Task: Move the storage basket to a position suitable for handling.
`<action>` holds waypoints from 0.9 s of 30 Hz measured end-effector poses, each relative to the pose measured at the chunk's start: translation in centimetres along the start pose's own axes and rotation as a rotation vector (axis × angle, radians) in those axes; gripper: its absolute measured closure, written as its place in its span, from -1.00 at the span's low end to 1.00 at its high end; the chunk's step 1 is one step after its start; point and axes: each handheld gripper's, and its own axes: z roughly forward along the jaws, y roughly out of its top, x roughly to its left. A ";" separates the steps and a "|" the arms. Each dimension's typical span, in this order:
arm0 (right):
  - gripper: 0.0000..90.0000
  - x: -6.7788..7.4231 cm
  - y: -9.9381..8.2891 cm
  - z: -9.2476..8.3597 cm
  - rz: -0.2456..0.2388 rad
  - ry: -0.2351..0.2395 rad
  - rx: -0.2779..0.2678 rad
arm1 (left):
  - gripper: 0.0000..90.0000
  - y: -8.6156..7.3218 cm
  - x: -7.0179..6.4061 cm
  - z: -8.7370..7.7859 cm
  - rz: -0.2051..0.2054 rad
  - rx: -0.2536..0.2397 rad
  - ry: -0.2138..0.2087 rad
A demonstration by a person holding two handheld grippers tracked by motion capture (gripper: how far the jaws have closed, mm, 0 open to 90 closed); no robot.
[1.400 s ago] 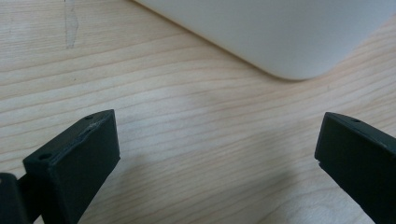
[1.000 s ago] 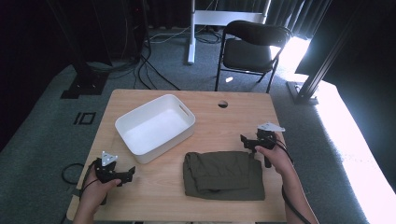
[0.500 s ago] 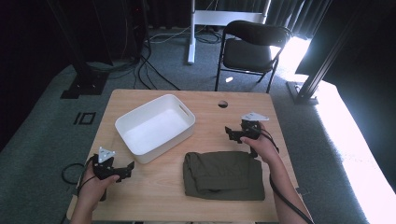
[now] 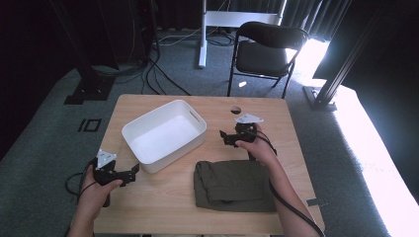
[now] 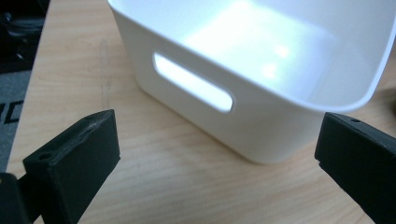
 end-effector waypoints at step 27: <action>-0.69 3.7 3.6 6.4 -0.077 0.024 -0.004 | -0.97 1.9 -0.4 2.2 -0.077 -0.039 0.041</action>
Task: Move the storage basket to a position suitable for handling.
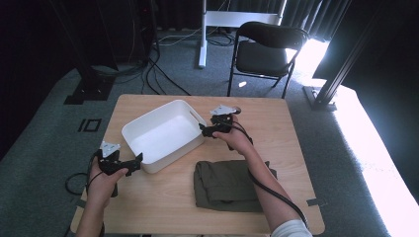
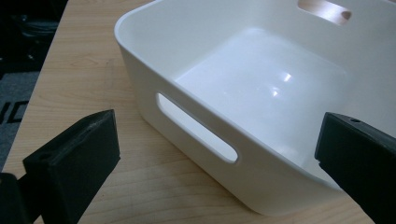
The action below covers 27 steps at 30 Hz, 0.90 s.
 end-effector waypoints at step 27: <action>-0.66 -0.2 -2.1 -2.0 0.020 -0.008 -0.008 | -0.97 -0.4 -0.9 1.7 -0.002 0.025 0.041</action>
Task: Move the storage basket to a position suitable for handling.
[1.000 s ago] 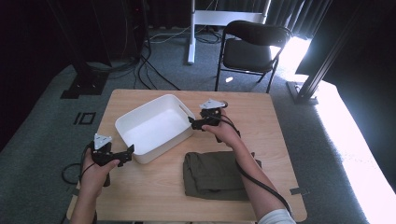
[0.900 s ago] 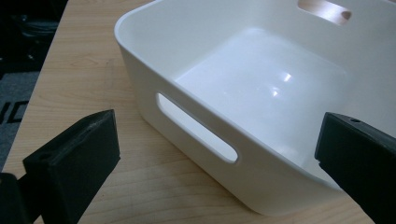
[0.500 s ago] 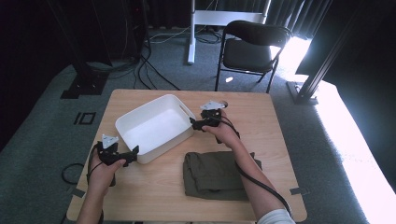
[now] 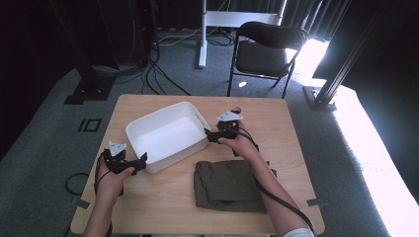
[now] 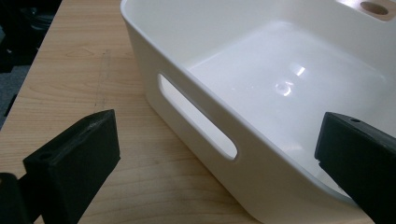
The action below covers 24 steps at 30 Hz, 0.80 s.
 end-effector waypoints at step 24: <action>-0.65 0.9 -2.1 -3.3 0.015 -0.024 -0.017 | -0.88 0.3 0.2 1.8 -0.011 0.016 0.018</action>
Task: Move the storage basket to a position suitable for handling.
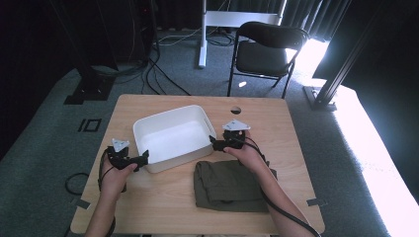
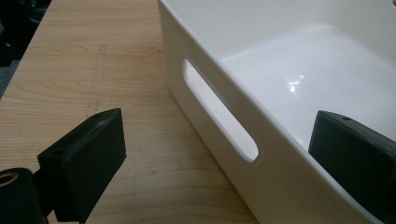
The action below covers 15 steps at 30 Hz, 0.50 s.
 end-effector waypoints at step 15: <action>-0.61 0.3 -0.8 -0.9 0.039 0.010 -0.012 | -0.83 0.6 0.0 0.8 0.028 0.006 0.013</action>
